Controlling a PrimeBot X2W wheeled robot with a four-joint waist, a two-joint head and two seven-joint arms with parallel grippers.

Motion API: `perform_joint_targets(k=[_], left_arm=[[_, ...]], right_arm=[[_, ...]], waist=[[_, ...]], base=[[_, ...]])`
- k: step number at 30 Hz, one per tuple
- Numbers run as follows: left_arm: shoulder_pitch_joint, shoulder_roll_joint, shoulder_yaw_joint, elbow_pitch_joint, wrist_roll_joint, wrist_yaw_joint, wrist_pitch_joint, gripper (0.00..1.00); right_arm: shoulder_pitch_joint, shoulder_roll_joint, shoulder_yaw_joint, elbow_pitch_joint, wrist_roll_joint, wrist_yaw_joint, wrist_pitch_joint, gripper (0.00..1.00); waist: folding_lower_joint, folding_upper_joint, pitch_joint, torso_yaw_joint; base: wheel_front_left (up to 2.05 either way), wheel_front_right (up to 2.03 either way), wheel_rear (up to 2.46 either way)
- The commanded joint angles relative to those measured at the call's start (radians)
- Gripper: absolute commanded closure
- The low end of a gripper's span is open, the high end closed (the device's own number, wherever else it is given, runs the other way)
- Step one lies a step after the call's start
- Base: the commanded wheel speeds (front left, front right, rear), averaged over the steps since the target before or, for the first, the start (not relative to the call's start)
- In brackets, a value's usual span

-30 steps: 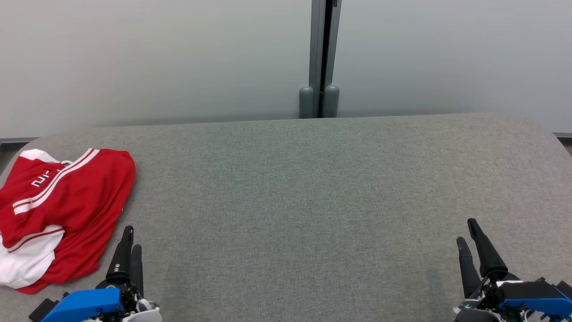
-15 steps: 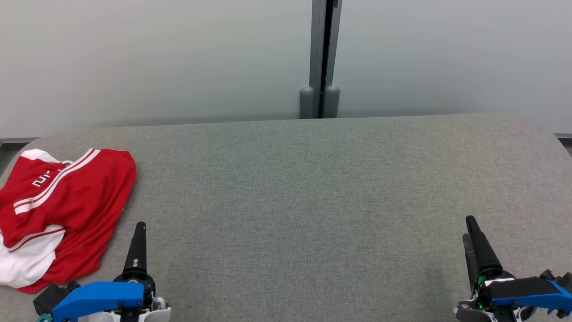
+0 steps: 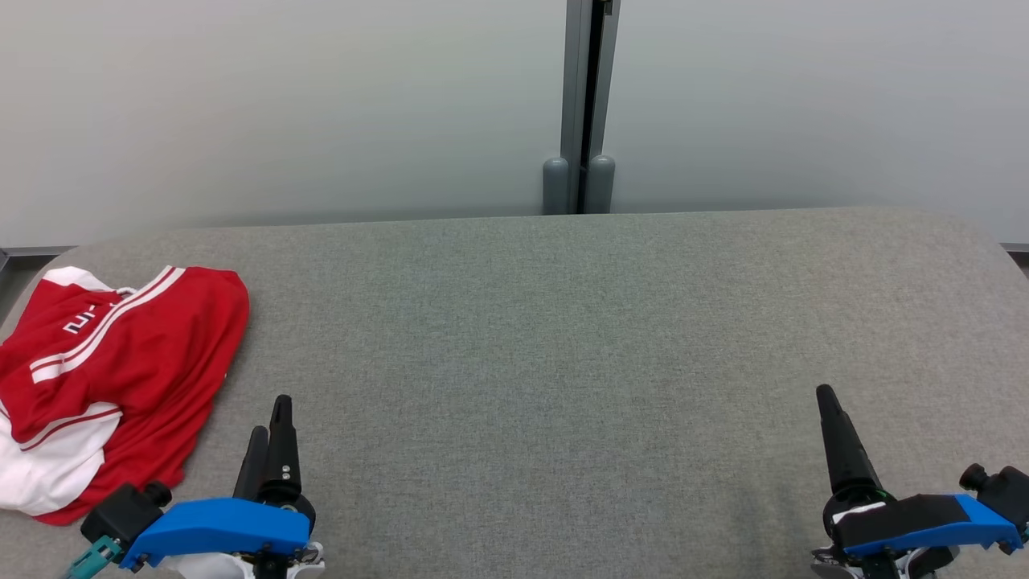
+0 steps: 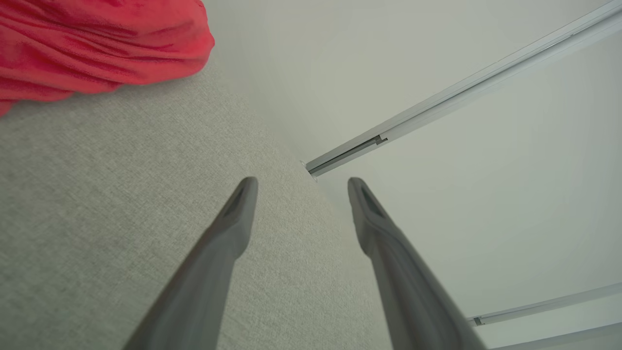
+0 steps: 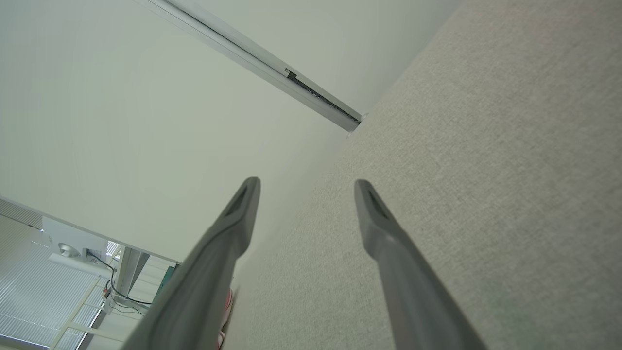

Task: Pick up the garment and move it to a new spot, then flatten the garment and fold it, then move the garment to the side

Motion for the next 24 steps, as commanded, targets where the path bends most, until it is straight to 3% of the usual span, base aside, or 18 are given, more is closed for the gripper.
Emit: perform_joint_targets(k=[1,24], left_arm=[[-0.010,0.011,-0.010,-0.014,0.048,0.007,-0.012,0.00],[-0.003,0.031,-0.084,-0.009,0.365,0.033,-0.084,0.00]], right_arm=[[-0.002,-0.007,0.008,-0.019,-0.051,0.001,-0.013,0.00],[0.010,-0.010,0.043,-0.015,-0.349,0.002,-0.085,0.00]], waist=[[0.0000,0.0000,0.000,0.001],[0.0000,0.0000,-0.005,0.011]], base=[[0.00,0.00,0.00],[0.00,0.00,0.00]])
